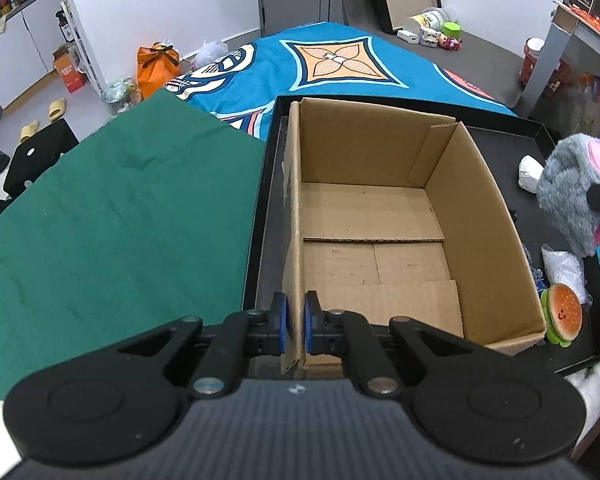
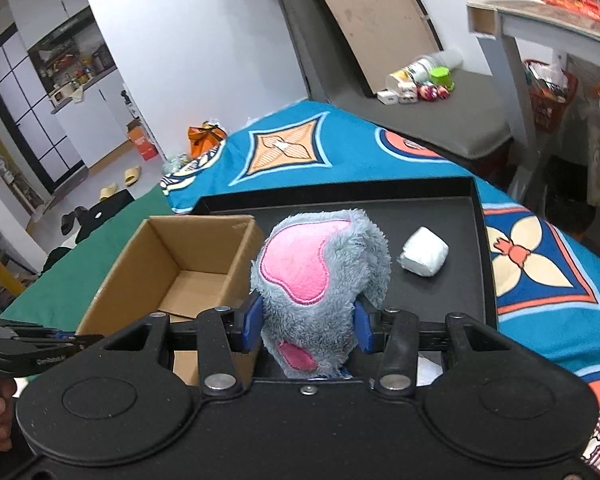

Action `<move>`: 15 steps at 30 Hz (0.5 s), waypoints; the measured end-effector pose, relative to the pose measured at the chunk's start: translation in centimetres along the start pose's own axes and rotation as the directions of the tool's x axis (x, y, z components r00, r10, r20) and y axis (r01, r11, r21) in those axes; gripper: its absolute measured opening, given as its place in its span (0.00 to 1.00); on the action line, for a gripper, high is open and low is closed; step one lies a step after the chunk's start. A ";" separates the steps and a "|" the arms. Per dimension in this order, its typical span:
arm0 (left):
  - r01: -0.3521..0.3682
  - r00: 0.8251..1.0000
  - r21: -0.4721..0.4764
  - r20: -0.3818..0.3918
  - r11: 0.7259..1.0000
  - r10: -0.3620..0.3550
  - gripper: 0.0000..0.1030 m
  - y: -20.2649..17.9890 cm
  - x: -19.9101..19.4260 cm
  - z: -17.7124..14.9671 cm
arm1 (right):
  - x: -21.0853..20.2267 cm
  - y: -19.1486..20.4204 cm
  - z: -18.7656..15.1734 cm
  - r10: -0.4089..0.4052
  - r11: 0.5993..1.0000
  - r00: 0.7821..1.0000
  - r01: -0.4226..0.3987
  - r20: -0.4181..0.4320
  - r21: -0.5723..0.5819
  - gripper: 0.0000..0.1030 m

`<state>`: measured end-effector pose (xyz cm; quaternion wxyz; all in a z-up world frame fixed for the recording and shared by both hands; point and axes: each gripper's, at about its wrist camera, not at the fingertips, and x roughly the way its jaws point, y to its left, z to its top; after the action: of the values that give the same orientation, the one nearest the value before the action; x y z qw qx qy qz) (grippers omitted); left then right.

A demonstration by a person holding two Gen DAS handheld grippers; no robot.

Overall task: Organize soft objects
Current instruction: 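Lift the grey plush with the right gripper and release it into the cardboard box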

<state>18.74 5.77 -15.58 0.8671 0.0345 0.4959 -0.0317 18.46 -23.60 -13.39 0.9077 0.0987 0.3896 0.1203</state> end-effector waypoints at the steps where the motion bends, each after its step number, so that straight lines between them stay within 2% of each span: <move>1: 0.003 1.000 0.005 0.003 1.000 -0.003 0.07 0.0 -0.1 -0.1 | -0.1 0.2 0.0 0.003 1.000 1.000 -0.003 0.004 -0.002 0.43; 8: 0.023 1.000 0.045 0.018 0.999 -0.024 0.08 -0.5 -0.4 -0.4 | -0.6 2.8 0.8 0.037 0.998 0.999 -0.035 0.036 -0.055 0.43; 15: 0.026 1.000 0.004 0.011 1.000 -0.027 0.08 0.3 -0.1 -0.5 | -0.4 5.5 1.3 0.068 0.992 0.997 -0.063 0.039 -0.108 0.43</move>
<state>18.31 6.12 -15.75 0.8692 0.0296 0.4915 -0.0444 18.36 -18.55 -10.79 0.9154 0.0652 0.3598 0.1685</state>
